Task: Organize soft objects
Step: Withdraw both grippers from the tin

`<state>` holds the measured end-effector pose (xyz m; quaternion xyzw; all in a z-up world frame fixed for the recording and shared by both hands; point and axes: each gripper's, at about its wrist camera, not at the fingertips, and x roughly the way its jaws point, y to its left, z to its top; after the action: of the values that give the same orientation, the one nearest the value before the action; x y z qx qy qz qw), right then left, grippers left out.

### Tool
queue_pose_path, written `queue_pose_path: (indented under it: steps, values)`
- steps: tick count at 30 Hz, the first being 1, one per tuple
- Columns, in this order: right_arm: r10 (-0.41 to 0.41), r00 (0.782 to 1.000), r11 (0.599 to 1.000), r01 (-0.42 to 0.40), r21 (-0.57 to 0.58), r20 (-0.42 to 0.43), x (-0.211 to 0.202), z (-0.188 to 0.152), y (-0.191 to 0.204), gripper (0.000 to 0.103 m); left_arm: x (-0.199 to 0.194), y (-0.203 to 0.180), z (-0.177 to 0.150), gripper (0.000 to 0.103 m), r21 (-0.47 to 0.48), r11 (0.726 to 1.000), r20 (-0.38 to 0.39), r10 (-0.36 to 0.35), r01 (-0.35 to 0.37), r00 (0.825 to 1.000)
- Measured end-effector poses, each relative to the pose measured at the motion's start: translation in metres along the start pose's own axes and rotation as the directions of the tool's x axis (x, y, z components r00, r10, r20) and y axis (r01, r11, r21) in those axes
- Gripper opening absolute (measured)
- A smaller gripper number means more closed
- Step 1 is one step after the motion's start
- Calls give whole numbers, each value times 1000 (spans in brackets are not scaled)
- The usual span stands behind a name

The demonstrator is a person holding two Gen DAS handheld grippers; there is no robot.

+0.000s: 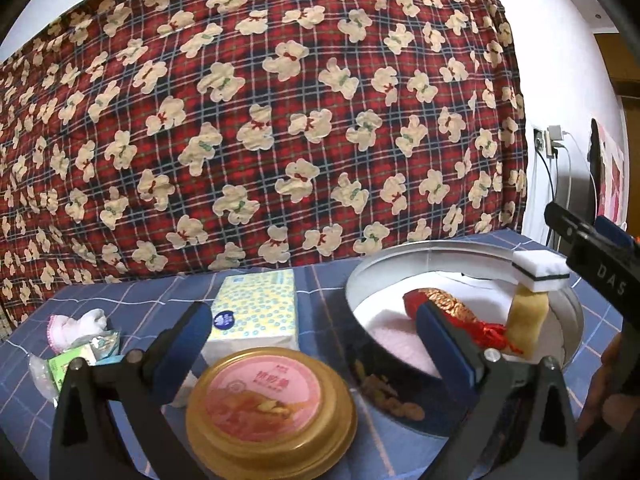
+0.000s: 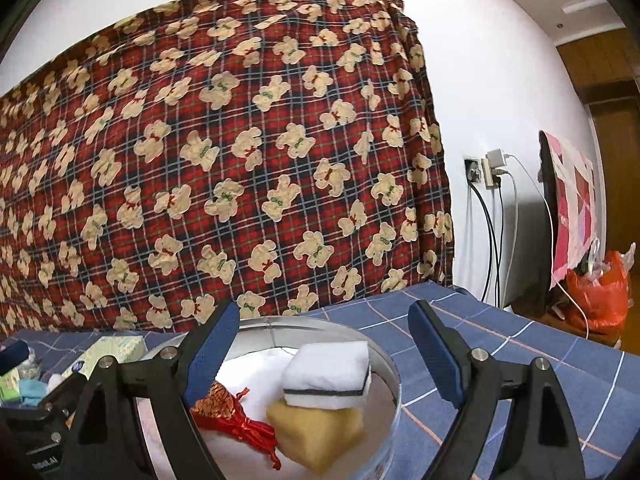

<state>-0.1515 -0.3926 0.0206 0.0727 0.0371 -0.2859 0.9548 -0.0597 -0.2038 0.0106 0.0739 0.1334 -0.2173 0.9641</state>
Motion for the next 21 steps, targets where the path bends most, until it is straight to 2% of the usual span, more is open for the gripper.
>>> queue_pose_path:
  steps: [5, 13, 21]
  values:
    - [3, 1000, 1000, -3, -30, -9, -1, -2, 9, 88, -7, 16, -3, 103, -11, 1000, -2, 11, -11, 1000]
    - [-5, 1000, 1000, 5, -10, -24, -4, -4, 13, 88, -10, 43, -7, 103, -37, 999, -14, 37, -38, 999]
    - [29, 998, 999, -30, -15, -53, -12, -11, 34, 88, -13, 63, -9, 103, -43, 997, -20, 63, -64, 998]
